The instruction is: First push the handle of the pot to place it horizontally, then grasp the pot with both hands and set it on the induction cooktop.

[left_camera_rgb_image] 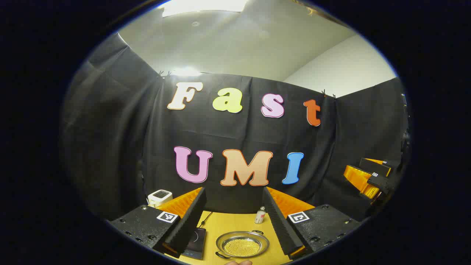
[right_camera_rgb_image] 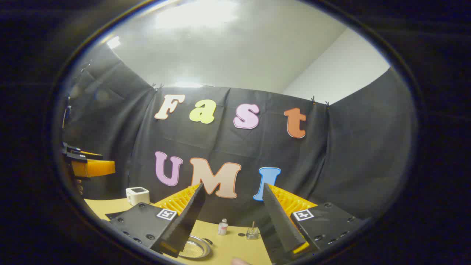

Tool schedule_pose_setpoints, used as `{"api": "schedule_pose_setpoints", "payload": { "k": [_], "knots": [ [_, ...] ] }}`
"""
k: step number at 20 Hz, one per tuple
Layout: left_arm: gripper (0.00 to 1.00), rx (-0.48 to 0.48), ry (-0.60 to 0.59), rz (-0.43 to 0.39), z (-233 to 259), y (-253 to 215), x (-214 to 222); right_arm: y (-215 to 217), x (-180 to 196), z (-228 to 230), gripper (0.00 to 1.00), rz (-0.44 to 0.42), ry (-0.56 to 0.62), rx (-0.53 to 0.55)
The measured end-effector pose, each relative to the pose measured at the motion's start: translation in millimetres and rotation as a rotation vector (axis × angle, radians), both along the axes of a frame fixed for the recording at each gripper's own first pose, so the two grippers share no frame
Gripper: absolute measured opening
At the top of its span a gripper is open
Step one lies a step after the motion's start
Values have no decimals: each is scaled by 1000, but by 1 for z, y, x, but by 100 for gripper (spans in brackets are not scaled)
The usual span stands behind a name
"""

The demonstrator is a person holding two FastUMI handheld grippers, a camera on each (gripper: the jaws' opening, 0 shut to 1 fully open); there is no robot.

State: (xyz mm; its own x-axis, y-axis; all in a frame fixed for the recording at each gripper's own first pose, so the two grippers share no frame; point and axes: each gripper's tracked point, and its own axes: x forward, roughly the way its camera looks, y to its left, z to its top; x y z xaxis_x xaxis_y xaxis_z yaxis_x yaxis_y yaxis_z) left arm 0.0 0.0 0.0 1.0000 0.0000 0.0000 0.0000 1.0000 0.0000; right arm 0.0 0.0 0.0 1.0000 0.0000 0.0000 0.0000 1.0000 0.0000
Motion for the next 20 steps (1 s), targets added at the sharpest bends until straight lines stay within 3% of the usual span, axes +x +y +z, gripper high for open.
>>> {"api": "schedule_pose_setpoints", "payload": {
  "k": [1, 3, 4, 5, 6, 8, 10, 17, 18, 20],
  "knots": [
    [87, 3, -2, 17, 2, -2, 3, -12, 6, -5, 99, -25, 5, 12],
    [87, 16, 5, 43, 1, -6, 7, -39, 17, -7, 89, -64, -11, -33],
    [88, 22, 2, 53, -1, -9, 10, -38, 21, -8, 88, -46, -27, -83],
    [99, 27, -6, 60, 1, -11, 12, -36, 26, -11, 86, -39, -31, -124],
    [93, 34, -13, 58, 3, -15, 15, -35, 27, -18, 87, -36, -14, -128],
    [93, 64, -17, 36, 3, -21, 22, -23, 30, -31, 90, -4, 40, -65],
    [93, 95, -11, 31, 2, -18, 28, -27, 38, -40, 96, -26, 85, -28],
    [93, 120, -8, 27, -1, -5, 25, -24, 41, -50, 93, -45, 142, 11],
    [88, 120, -7, 28, -1, -3, 25, -26, 39, -50, 94, -47, 145, 3],
    [93, 121, -1, 25, -4, -3, 24, -23, 39, -50, 96, -44, 145, -5]
  ]
}}
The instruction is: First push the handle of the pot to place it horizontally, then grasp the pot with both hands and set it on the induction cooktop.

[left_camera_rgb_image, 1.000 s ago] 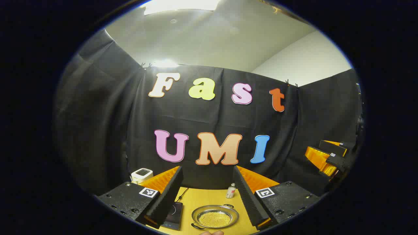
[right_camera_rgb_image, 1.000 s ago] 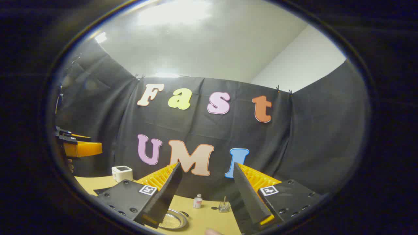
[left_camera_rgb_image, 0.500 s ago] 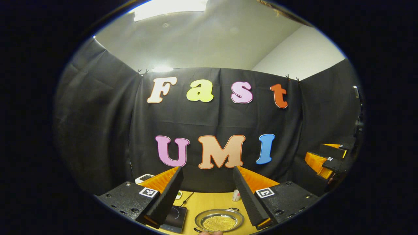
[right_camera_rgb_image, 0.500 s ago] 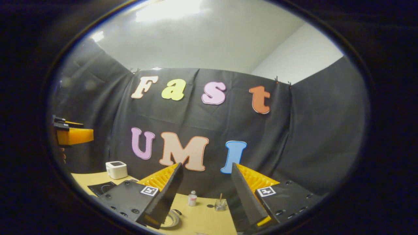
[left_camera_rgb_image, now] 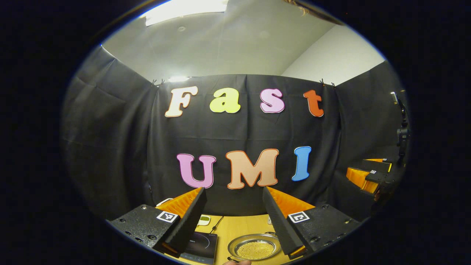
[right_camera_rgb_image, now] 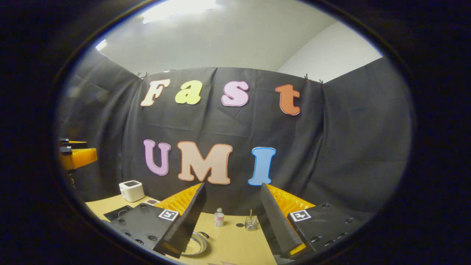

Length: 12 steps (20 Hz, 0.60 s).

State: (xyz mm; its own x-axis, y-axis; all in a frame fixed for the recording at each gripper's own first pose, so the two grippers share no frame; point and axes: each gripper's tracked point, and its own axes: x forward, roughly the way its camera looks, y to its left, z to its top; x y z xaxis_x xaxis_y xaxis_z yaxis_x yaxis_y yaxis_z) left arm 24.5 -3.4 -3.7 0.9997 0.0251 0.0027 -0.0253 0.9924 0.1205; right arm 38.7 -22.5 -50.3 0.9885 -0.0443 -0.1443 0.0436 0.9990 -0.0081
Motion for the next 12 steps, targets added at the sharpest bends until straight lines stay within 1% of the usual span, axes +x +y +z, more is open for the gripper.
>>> {"api": "schedule_pose_setpoints", "payload": {
  "k": [2, 3, 5, 6, 8, 10, 11, 12],
  "knots": [
    [93, 1, 1, -2, -1, 1, 0, 5, -1, -3, 96, 11, 10, 10],
    [88, 1, 1, -2, -1, 2, 0, 8, -4, -2, 96, 18, 12, 19],
    [88, 4, 6, -2, -2, 2, -2, 9, -2, -3, 89, 23, 14, 27],
    [93, 7, 7, 0, -2, 2, -3, 5, -2, -5, 81, 18, 15, 27],
    [93, 14, 8, 5, -2, 3, -2, 16, -3, -13, 54, 68, 48, 50],
    [93, 13, 7, 8, -2, 1, -3, 13, -2, -22, 24, 65, 70, 38],
    [94, 14, 5, 11, -1, 1, -4, 11, -3, -27, 16, 63, 89, 40],
    [88, 17, 1, 14, 1, 1, -4, 16, -3, -31, 3, 83, 100, 61]
  ]
}}
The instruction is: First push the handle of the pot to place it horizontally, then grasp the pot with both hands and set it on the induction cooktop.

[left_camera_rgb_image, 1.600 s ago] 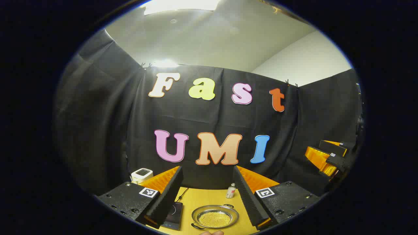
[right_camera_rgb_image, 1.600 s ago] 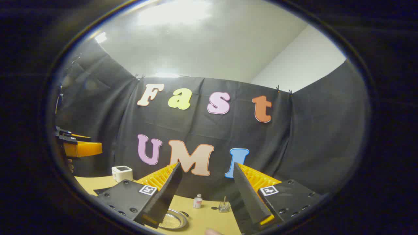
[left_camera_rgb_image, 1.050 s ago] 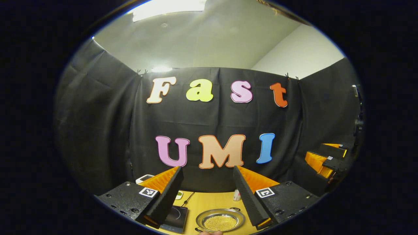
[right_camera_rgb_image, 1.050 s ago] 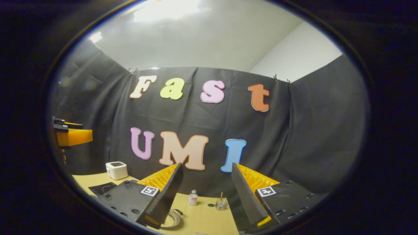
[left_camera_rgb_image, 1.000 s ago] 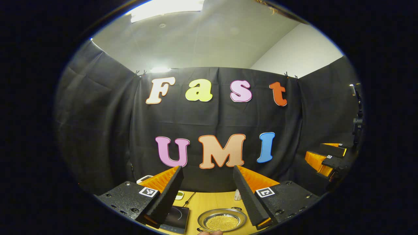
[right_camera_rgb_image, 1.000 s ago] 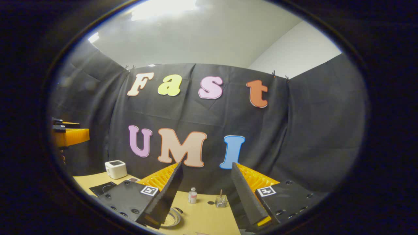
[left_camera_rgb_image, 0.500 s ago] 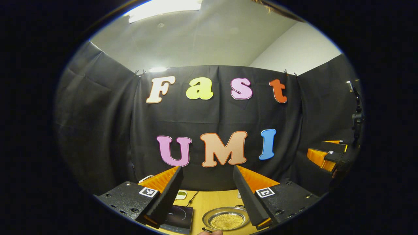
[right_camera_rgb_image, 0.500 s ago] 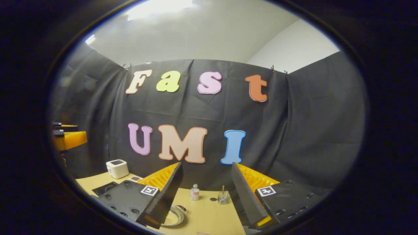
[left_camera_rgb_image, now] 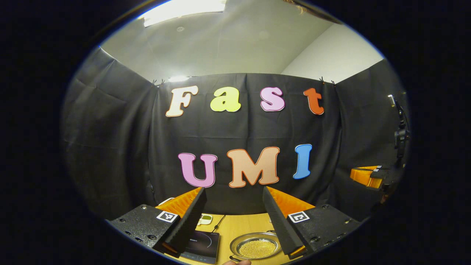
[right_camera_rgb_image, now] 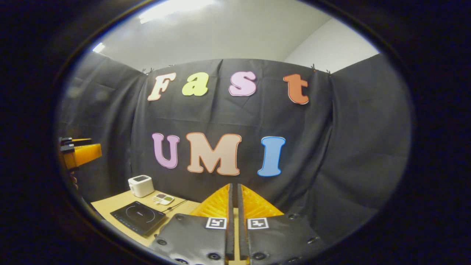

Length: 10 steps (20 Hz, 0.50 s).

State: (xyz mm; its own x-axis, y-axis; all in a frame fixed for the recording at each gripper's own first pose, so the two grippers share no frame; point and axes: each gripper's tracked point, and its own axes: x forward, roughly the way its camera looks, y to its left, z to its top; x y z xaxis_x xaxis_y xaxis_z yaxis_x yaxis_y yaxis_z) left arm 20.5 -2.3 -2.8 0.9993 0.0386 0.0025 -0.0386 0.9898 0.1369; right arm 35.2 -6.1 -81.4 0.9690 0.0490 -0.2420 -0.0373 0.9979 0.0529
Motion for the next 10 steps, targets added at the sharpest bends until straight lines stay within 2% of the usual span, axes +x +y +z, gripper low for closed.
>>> {"api": "schedule_pose_setpoints", "payload": {
  "k": [2, 3, 4, 5, 6, 7, 8, 10],
  "knots": [
    [88, 9, -6, 5, 1, 0, -1, 1, -1, -8, 3, 9, 13, 33],
    [93, 15, -5, 11, 0, 2, -3, 3, -1, -15, 7, 21, 24, 32],
    [93, 17, -6, 18, -1, 3, -4, 8, -3, -21, 2, 35, 32, 36],
    [88, 18, -6, 25, -3, 5, -4, 12, -3, -24, 5, 48, 37, 41],
    [93, 18, 1, 33, -6, 8, -6, 17, -2, -28, 7, 61, 45, 49],
    [93, 15, 6, 39, -9, 12, -8, 24, -2, -31, 7, 74, 49, 57],
    [93, 11, 4, 44, -10, 17, -8, 28, -2, -34, 2, 83, 49, 57],
    [92, 5, 2, 53, -14, 29, -6, 38, 0, -43, 0, 95, 63, 49]
  ]
}}
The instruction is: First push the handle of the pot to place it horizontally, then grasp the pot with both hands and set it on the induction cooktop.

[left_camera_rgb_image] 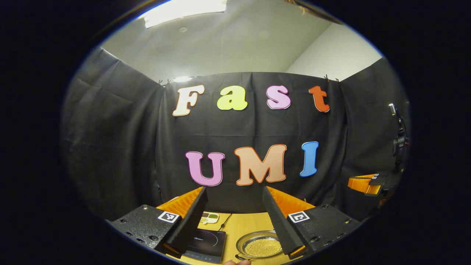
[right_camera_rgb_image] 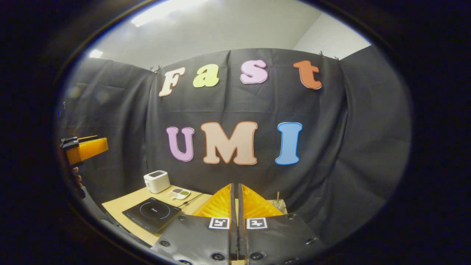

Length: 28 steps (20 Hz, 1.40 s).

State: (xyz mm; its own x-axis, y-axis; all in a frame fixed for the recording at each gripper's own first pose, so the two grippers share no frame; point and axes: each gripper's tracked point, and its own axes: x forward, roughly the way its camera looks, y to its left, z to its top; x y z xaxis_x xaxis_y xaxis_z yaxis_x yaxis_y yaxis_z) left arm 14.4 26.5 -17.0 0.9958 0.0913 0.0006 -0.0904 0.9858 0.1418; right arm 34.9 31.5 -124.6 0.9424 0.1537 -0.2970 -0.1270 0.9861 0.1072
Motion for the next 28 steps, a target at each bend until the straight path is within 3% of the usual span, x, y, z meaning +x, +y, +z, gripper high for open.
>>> {"api": "schedule_pose_setpoints", "payload": {
  "k": [1, 2, 3, 5, 9, 10, 15, 17, 18, 26, 28],
  "knots": [
    [92, -4, -3, -4, -3, 6, 5, 7, 1, -4, 0, -1, 11, 7],
    [92, -5, -4, -13, -6, 13, 9, 16, 2, -10, 7, 2, 23, 13],
    [92, -4, -4, -19, -11, 22, 14, 24, 3, -17, 0, -3, 36, 4],
    [88, -4, -3, -27, -15, 41, 25, 39, 5, -34, 2, -18, 76, -9],
    [96, -5, -15, -68, -27, 79, 48, 84, -1, -74, 2, -45, 173, -1],
    [89, -6, -8, -84, -34, 88, 54, 95, -5, -88, 2, -52, 201, -8],
    [93, -32, 12, -160, -59, 119, 74, 144, -23, -150, 0, -81, 332, -74],
    [88, -47, 32, -193, -69, 125, 80, 159, -30, -170, 3, -95, 379, -66],
    [93, -48, 40, -197, -73, 130, 82, 167, -34, -181, 3, -96, 404, -63],
    [93, -93, 84, -181, -106, 155, 94, 197, -64, -268, 0, -66, 599, -55],
    [93, -109, 103, -170, -117, 162, 95, 204, -73, -290, 3, -61, 649, -45]
  ]
}}
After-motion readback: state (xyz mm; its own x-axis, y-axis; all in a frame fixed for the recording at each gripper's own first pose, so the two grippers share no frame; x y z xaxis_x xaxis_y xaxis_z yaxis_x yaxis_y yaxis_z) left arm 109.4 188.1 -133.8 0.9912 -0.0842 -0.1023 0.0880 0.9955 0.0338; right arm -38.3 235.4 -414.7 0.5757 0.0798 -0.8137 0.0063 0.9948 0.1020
